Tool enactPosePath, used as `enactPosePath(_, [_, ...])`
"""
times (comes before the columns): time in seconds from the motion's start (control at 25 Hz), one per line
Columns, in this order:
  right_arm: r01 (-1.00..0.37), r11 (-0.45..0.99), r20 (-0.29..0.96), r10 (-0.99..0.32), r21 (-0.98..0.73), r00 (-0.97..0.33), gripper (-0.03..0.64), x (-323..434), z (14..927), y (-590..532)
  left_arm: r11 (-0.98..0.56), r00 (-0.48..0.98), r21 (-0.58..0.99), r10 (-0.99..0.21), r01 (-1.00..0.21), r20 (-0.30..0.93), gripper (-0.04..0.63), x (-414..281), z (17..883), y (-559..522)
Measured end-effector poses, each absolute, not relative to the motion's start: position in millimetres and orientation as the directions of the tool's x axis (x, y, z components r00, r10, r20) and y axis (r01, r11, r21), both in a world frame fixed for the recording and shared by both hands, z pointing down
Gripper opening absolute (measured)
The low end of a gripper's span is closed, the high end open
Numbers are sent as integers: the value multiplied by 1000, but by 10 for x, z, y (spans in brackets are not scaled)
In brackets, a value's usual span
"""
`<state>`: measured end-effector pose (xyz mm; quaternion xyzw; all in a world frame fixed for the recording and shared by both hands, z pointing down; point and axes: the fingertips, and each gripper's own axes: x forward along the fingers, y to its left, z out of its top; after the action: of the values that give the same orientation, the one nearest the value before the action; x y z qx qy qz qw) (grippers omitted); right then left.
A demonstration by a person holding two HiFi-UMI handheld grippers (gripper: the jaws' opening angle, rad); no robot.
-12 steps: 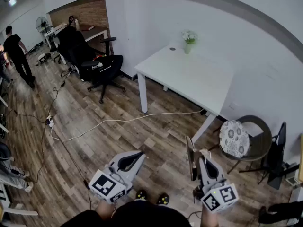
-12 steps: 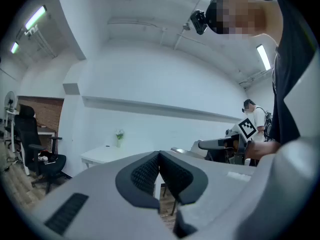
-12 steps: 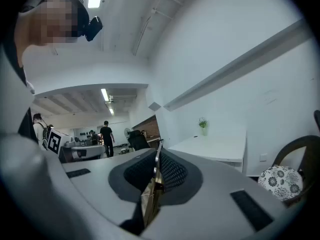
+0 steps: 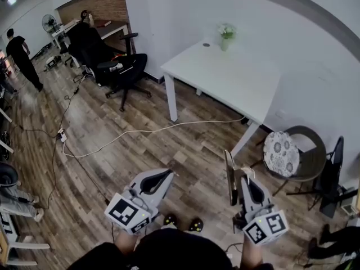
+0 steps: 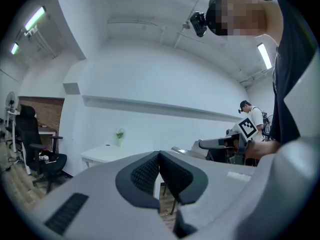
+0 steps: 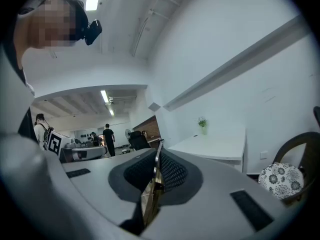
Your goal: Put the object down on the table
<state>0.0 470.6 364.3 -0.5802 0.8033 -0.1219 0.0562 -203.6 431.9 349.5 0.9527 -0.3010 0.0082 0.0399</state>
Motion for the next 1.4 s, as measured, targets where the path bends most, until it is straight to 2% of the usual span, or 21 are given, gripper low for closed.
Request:
enactPosePath(1.0, [-915,321,77,-934,-245,-349,20,765,3772,4655,-802,805,79,-588,-593,72,0,-1296,3682,4263])
enactPosePath(1.4, [-927,282,84,-947,-247,-310,20,836,3819,4232,-826,829,71,-556,-560,68,0,-1218,3730,3721])
